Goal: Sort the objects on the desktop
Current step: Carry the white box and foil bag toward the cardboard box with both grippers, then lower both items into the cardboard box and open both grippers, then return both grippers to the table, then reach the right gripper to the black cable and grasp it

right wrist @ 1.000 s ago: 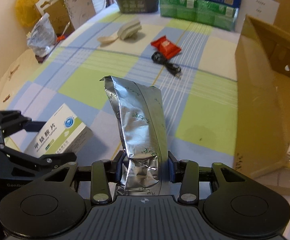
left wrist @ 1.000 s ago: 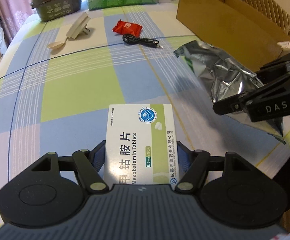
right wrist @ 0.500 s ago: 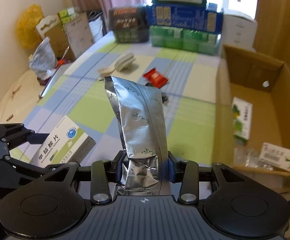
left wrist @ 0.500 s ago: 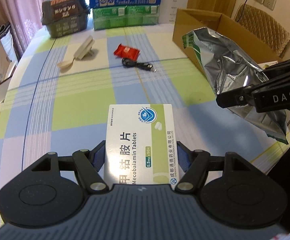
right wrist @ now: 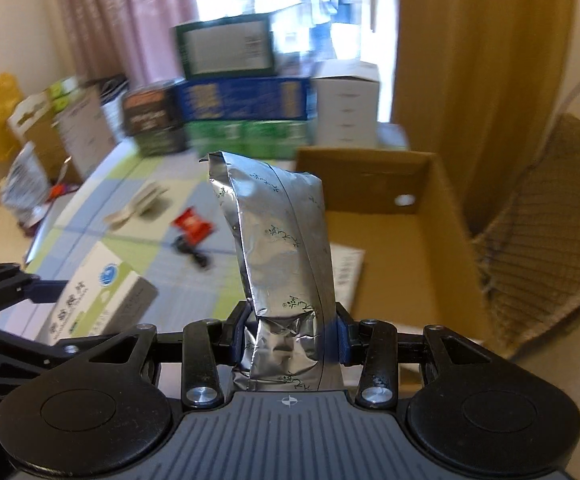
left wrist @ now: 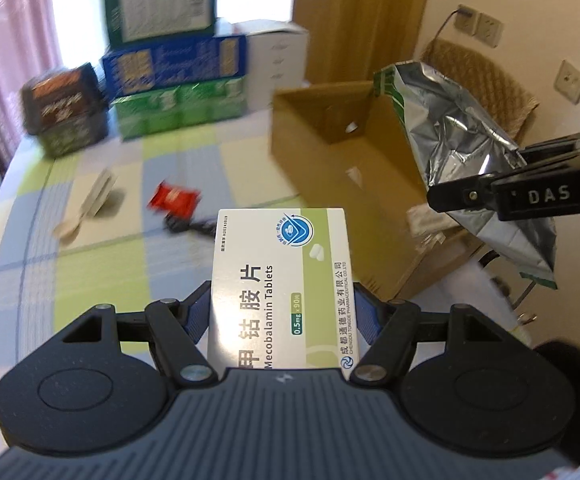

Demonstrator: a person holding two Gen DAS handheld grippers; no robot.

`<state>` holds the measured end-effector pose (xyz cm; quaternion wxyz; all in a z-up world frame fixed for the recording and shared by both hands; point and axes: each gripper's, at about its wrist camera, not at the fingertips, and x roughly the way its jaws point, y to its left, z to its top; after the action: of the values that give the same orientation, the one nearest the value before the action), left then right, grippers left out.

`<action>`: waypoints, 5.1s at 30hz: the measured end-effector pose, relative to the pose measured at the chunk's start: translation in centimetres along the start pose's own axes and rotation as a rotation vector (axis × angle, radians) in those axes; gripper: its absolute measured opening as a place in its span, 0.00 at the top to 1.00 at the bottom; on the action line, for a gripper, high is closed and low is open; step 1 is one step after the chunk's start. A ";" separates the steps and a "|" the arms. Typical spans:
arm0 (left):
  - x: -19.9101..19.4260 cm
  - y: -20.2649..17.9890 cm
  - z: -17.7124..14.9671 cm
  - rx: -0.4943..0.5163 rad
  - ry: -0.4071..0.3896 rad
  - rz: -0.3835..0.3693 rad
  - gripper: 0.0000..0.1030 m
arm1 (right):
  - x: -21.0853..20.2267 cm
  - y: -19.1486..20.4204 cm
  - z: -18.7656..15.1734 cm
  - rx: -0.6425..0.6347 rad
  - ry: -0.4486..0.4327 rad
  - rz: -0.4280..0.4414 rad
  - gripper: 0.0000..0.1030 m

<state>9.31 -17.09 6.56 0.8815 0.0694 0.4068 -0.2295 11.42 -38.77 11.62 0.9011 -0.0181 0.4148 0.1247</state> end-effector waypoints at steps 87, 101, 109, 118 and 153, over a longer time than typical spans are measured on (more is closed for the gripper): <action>7.8 -3.9 7.3 -0.104 -0.003 0.009 0.21 | 3.2 -8.8 1.4 0.208 -0.042 0.027 0.11; 2.6 -1.4 4.0 -0.096 -0.036 0.054 0.07 | -0.4 -3.4 -0.2 0.142 -0.067 0.052 0.02; -0.4 3.6 0.5 -0.081 -0.032 0.126 0.01 | -0.8 0.7 -0.7 0.083 -0.060 0.065 0.02; -4.0 11.1 -4.1 -0.150 -0.018 0.228 0.01 | -0.1 5.7 -1.0 0.025 -0.044 0.102 0.02; 2.1 21.5 -6.6 -0.052 -0.037 0.205 0.01 | 17.6 15.6 -2.0 -0.357 -0.116 0.183 0.30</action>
<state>15.88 3.21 -0.70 0.9093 0.0836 0.3869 -0.1289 17.13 -20.22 -1.84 0.8909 -0.1324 0.3335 0.2785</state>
